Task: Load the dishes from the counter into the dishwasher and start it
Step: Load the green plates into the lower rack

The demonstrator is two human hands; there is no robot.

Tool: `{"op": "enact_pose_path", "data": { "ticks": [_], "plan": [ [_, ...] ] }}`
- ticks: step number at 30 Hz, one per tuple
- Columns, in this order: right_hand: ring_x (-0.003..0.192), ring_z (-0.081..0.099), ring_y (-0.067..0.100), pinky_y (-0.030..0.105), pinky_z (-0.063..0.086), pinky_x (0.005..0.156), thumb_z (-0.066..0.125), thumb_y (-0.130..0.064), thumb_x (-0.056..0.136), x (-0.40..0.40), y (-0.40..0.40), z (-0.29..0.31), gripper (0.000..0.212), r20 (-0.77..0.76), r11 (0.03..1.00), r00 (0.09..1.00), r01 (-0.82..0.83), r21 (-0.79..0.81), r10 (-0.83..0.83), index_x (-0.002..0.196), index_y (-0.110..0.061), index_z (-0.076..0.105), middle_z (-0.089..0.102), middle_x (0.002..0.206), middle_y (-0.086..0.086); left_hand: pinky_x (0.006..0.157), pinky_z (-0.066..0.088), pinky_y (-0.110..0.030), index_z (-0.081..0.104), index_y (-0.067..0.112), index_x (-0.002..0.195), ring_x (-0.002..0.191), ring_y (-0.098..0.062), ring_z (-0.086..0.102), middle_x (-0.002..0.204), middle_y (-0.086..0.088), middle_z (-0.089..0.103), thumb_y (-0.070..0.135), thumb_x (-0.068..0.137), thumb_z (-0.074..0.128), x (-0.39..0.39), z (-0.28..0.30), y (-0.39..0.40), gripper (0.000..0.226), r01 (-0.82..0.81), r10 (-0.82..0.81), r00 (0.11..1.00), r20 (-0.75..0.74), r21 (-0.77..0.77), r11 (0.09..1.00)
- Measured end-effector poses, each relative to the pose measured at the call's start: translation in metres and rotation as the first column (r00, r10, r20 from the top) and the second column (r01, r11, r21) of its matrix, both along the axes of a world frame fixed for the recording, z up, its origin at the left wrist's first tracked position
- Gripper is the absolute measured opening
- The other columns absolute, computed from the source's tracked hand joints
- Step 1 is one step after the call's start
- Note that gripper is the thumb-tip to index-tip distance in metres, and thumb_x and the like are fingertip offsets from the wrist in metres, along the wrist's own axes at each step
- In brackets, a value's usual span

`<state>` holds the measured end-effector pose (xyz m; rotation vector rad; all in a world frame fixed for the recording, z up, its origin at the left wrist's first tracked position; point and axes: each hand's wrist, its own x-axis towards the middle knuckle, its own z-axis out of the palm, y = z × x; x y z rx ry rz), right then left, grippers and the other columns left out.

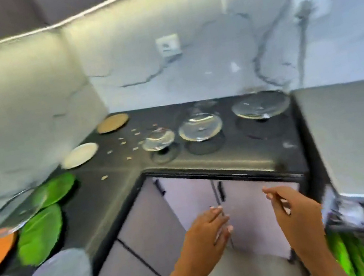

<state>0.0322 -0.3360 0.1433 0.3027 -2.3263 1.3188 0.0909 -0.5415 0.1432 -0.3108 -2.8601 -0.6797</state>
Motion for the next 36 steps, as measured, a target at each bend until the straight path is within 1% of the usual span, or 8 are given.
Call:
{"op": "enact_pose_path", "data": {
  "ticks": [2, 6, 8, 11, 15, 21, 29, 36],
  "plan": [
    [0.074, 0.067, 0.019, 0.039, 0.055, 0.068, 0.064, 0.001, 0.083, -0.004, -0.037, 0.015, 0.024, -0.024, 0.995, 0.995, -0.102, 0.005, 0.102, 0.093, -0.020, 0.071, 0.071, 0.088, -0.003, 0.096, 0.045, -0.025, 0.068, 0.022, 0.108, 0.114, -0.016, 0.058, 0.125, 0.001, 0.062, 0.054, 0.097, 0.026, 0.025, 0.008, -0.037, 0.054, -0.158, 0.159, 0.985, -0.067, 0.018, 0.987],
    [0.068, 0.061, 0.007, 0.010, 0.045, 0.067, 0.064, -0.001, 0.085, 0.000, -0.107, 0.030, 0.019, -0.064, 0.952, 0.950, -0.305, 0.002, 0.304, 0.096, -0.015, 0.072, 0.070, 0.086, -0.005, 0.109, 0.026, -0.021, 0.064, 0.022, 0.120, 0.132, -0.010, 0.041, 0.140, 0.007, 0.049, 0.059, 0.091, 0.028, 0.076, 0.008, -0.096, 0.059, -0.465, 0.467, 0.883, -0.044, 0.060, 0.883],
    [0.073, 0.061, 0.005, 0.013, 0.045, 0.068, 0.059, -0.012, 0.087, 0.002, -0.146, 0.027, 0.016, -0.074, 0.917, 0.914, -0.398, 0.031, 0.399, 0.098, -0.013, 0.072, 0.070, 0.089, -0.005, 0.109, 0.021, -0.018, 0.060, 0.022, 0.126, 0.136, -0.007, 0.034, 0.143, 0.010, 0.043, 0.055, 0.093, 0.035, 0.099, 0.004, -0.131, 0.053, -0.584, 0.584, 0.812, 0.018, 0.067, 0.809],
    [0.083, 0.066, 0.012, 0.022, 0.049, 0.073, 0.051, -0.017, 0.085, 0.004, -0.203, 0.017, 0.025, -0.069, 0.849, 0.846, -0.526, 0.056, 0.528, 0.098, -0.011, 0.071, 0.071, 0.094, -0.003, 0.106, 0.028, -0.020, 0.062, 0.018, 0.124, 0.133, -0.011, 0.040, 0.141, 0.005, 0.048, 0.044, 0.095, 0.047, 0.120, -0.008, -0.188, 0.042, -0.728, 0.728, 0.684, 0.045, 0.081, 0.680],
    [0.082, 0.063, 0.005, 0.007, 0.043, 0.074, 0.060, -0.008, 0.086, 0.008, -0.281, 0.007, 0.017, -0.037, 0.803, 0.804, -0.588, 0.098, 0.593, 0.096, -0.015, 0.071, 0.071, 0.093, -0.008, 0.103, 0.034, -0.028, 0.058, 0.013, 0.129, 0.130, -0.018, 0.044, 0.141, -0.001, 0.049, 0.031, 0.098, 0.048, 0.116, -0.012, -0.282, 0.037, -0.863, 0.858, 0.504, 0.099, 0.045, 0.502],
    [0.086, 0.061, -0.002, 0.005, 0.046, 0.073, 0.067, 0.003, 0.080, 0.003, -0.373, 0.003, 0.026, -0.022, 0.750, 0.756, -0.645, 0.145, 0.654, 0.097, -0.015, 0.072, 0.068, 0.092, -0.015, 0.101, 0.034, -0.033, 0.049, 0.011, 0.132, 0.127, -0.022, 0.045, 0.143, -0.006, 0.045, 0.033, 0.101, 0.036, 0.058, -0.013, -0.405, 0.040, -0.842, 0.898, 0.415, 0.146, -0.314, 0.439],
    [0.076, 0.061, -0.004, 0.001, 0.046, 0.069, 0.074, 0.001, 0.073, -0.012, -0.408, -0.018, 0.027, 0.034, 0.733, 0.764, -0.630, 0.255, 0.645, 0.095, -0.015, 0.073, 0.072, 0.087, -0.008, 0.081, 0.045, -0.028, 0.066, 0.014, 0.109, 0.103, -0.022, 0.063, 0.110, -0.005, 0.067, 0.034, 0.098, 0.046, 0.018, -0.026, -0.459, 0.030, -0.796, 0.938, 0.307, 0.163, -0.496, 0.347],
    [0.073, 0.069, 0.007, 0.016, 0.056, 0.066, 0.070, -0.006, 0.074, -0.026, -0.401, -0.029, 0.024, 0.068, 0.728, 0.763, -0.636, 0.255, 0.643, 0.095, -0.015, 0.074, 0.072, 0.087, -0.007, 0.073, 0.048, -0.033, 0.069, 0.007, 0.098, 0.093, -0.028, 0.066, 0.098, -0.011, 0.070, 0.012, 0.093, 0.044, 0.007, -0.024, -0.444, 0.025, -0.703, 0.861, 0.475, 0.185, -0.509, 0.497]
  ]
}}
